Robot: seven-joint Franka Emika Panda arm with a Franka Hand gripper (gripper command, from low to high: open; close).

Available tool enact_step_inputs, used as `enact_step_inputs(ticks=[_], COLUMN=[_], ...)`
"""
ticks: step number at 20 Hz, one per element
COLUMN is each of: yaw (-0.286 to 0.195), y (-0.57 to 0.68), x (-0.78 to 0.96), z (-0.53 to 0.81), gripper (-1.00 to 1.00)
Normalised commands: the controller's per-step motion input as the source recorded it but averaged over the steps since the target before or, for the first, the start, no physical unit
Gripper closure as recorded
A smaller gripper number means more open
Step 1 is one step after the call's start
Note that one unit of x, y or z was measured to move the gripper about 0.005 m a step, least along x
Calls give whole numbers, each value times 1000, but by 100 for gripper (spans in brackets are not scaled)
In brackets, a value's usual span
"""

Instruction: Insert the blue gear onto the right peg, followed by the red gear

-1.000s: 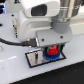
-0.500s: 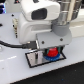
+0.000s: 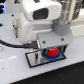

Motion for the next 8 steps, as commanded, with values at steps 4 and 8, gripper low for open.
enact_step_inputs(ticks=[4,8], yaw=[0,0], y=[107,189], x=[19,-1], z=[639,723], gripper=[-100,-100])
